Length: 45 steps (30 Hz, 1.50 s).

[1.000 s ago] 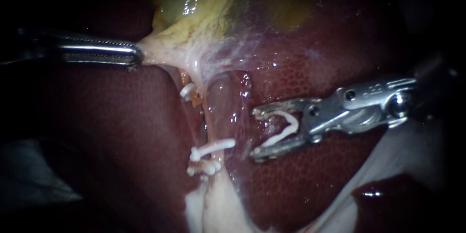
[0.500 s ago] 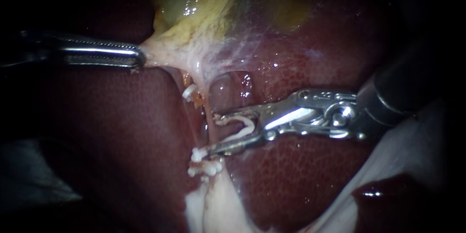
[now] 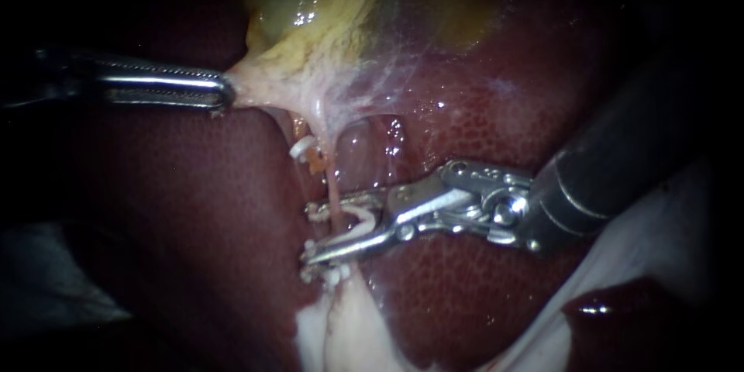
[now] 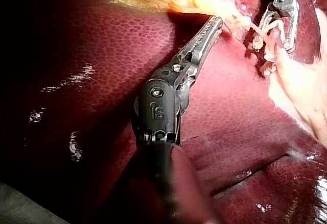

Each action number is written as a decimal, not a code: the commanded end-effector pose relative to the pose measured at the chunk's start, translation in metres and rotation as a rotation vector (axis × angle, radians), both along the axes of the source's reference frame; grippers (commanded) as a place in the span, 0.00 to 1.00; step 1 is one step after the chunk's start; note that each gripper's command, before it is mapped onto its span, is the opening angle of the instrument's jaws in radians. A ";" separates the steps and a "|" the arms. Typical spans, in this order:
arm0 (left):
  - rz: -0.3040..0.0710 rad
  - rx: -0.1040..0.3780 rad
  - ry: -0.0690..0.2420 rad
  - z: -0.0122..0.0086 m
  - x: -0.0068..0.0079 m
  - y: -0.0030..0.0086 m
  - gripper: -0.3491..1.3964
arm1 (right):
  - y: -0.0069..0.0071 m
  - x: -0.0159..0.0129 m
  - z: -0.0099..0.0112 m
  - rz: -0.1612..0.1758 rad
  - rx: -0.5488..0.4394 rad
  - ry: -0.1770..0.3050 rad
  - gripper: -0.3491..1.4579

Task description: Clipping second clip right tube

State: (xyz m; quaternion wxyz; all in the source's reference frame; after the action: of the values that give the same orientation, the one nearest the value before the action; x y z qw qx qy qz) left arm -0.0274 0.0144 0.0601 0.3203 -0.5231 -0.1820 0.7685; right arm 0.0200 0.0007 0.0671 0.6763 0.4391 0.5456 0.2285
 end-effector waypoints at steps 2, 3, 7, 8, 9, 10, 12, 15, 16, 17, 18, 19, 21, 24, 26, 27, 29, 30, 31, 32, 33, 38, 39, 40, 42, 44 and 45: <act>0.000 0.000 0.000 0.0000 0.0000 0.0000 0.00 | -0.0001 0.0000 -0.0008 -0.004 0.011 0.019 0.47; 0.000 0.000 0.000 0.0000 0.0000 0.0000 0.00 | -0.0003 0.0001 -0.0012 -0.006 0.026 0.027 0.46; 0.000 0.000 0.000 0.0000 0.0000 0.0000 0.00 | -0.0007 0.0003 -0.0024 -0.025 0.044 0.054 0.45; 0.000 0.000 0.000 0.0000 0.0000 0.0000 0.00 | -0.0008 0.0003 -0.0026 -0.032 0.045 0.058 0.44; 0.000 0.000 0.000 0.0000 0.0000 0.0000 0.00 | -0.0008 0.0004 -0.0028 -0.038 0.046 0.065 0.44; 0.000 0.000 0.000 0.0000 0.0000 0.0000 0.00 | -0.0008 0.0004 -0.0029 -0.044 0.047 0.068 0.44; 0.000 0.000 0.000 0.0000 0.0000 0.0000 0.00 | -0.0007 0.0004 -0.0030 -0.053 0.048 0.073 0.43; 0.000 0.000 0.000 0.0000 0.0000 0.0000 0.00 | -0.0006 0.0001 -0.0030 -0.056 0.054 0.073 0.39; 0.000 0.000 0.000 0.0000 0.0000 0.0000 0.00 | -0.0005 -0.0001 -0.0030 -0.057 0.066 0.069 0.36; 0.000 0.000 0.000 0.0000 0.0000 0.0000 0.00 | -0.0005 -0.0002 -0.0030 -0.058 0.071 0.067 0.34; 0.000 0.000 0.000 0.0000 0.0000 0.0000 0.00 | -0.0005 -0.0004 -0.0030 -0.058 0.077 0.066 0.33; 0.000 0.000 0.000 0.0001 0.0000 0.0000 0.00 | -0.0004 -0.0006 -0.0030 -0.059 0.083 0.064 0.29; -0.003 -0.001 0.002 0.0001 -0.0001 0.0000 0.00 | -0.0004 -0.0008 -0.0030 -0.060 0.089 0.062 0.22; -0.003 -0.001 0.002 0.0001 -0.0001 0.0000 0.00 | -0.0004 -0.0009 -0.0030 -0.061 0.105 0.056 0.16; -0.003 -0.001 0.002 0.0001 -0.0001 0.0000 0.00 | -0.0004 -0.0010 -0.0030 -0.061 0.111 0.054 0.12; -0.003 -0.001 0.002 0.0001 -0.0001 0.0000 0.00 | -0.0004 -0.0010 -0.0030 -0.061 0.111 0.054 0.11; -0.003 -0.001 0.002 0.0001 -0.0001 0.0000 0.00 | -0.0004 -0.0010 -0.0030 -0.062 0.116 0.052 0.04; -0.003 -0.001 0.002 0.0001 -0.0001 0.0000 0.00 | -0.0005 -0.0011 -0.0030 -0.062 0.127 0.048 0.01; -0.002 -0.001 0.002 0.0002 -0.0001 0.0000 0.00 | -0.0005 -0.0012 -0.0031 -0.063 0.138 0.043 0.00; -0.002 -0.001 0.002 0.0002 -0.0001 0.0000 0.00 | -0.0005 -0.0013 -0.0031 -0.064 0.138 0.044 0.00; -0.002 -0.001 0.002 0.0002 -0.0001 0.0000 0.00 | -0.0006 -0.0015 -0.0031 -0.062 0.138 0.043 0.00; -0.002 -0.001 0.002 0.0002 -0.0001 0.0000 0.00 | -0.0008 -0.0018 -0.0032 -0.055 0.136 0.040 0.00; -0.002 -0.001 0.002 0.0002 -0.0001 0.0000 0.00 | -0.0008 -0.0017 -0.0032 -0.056 0.136 0.040 0.00; -0.002 -0.001 0.002 0.0002 -0.0001 0.0000 0.00 | -0.0008 -0.0017 -0.0032 -0.056 0.136 0.040 0.00; -0.002 -0.001 0.002 0.0002 -0.0001 0.0000 0.00 | -0.0008 -0.0017 -0.0032 -0.056 0.135 0.040 0.00; -0.002 -0.001 0.002 0.0002 -0.0001 0.0000 0.00 | -0.0009 -0.0017 -0.0031 -0.056 0.135 0.040 0.00; -0.002 -0.001 0.002 0.0002 -0.0001 0.0000 0.00 | -0.0009 -0.0017 -0.0031 -0.056 0.135 0.040 0.00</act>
State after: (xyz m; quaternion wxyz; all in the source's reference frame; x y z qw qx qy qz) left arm -0.0275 0.0145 0.0603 0.3210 -0.5228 -0.1804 0.7688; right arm 0.0183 -0.0002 0.0640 0.6402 0.5032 0.5298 0.2373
